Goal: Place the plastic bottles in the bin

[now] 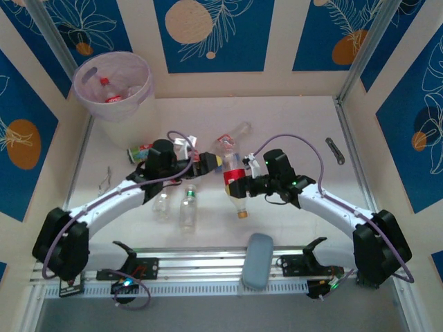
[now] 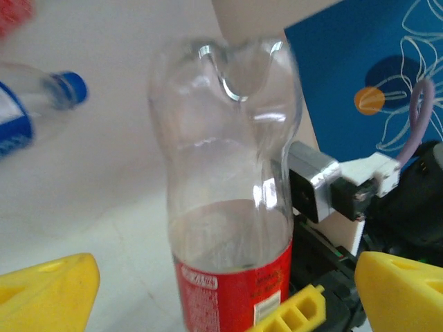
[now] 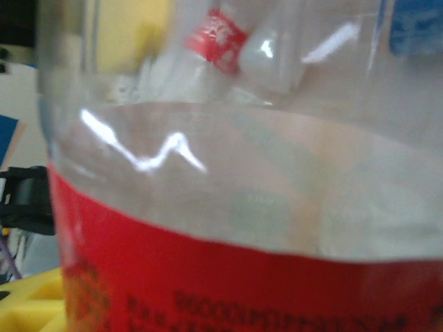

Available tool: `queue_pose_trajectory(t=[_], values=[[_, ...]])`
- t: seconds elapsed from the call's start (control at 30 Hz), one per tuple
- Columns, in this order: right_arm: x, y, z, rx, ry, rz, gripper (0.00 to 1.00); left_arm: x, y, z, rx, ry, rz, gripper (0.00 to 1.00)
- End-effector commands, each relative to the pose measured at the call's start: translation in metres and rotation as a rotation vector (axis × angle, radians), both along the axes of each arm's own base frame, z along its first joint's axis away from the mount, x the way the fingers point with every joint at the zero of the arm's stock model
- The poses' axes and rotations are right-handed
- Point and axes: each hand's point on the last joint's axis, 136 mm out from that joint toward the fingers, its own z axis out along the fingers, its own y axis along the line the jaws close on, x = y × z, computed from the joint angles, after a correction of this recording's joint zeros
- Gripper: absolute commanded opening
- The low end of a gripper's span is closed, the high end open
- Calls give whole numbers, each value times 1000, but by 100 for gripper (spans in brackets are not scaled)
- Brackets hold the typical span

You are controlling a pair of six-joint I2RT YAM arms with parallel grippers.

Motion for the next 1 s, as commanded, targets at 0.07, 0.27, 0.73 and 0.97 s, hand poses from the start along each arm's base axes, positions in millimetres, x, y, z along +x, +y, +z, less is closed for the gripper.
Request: queue_pose_trajectory(t=[0.07, 0.27, 0.73, 0.97], values=[[-9, 9, 31, 121, -50, 78, 56, 6, -25, 18, -71, -70, -22, 87], [-6, 11, 37, 144, -64, 74, 56, -3, -46, 17, -125, -54, -80, 87], [-3, 17, 40, 176, -53, 89, 57, -7, -60, 13, -128, -45, -111, 65], [-2, 16, 38, 149, -40, 96, 76, -2, -64, 17, -117, -57, -119, 50]])
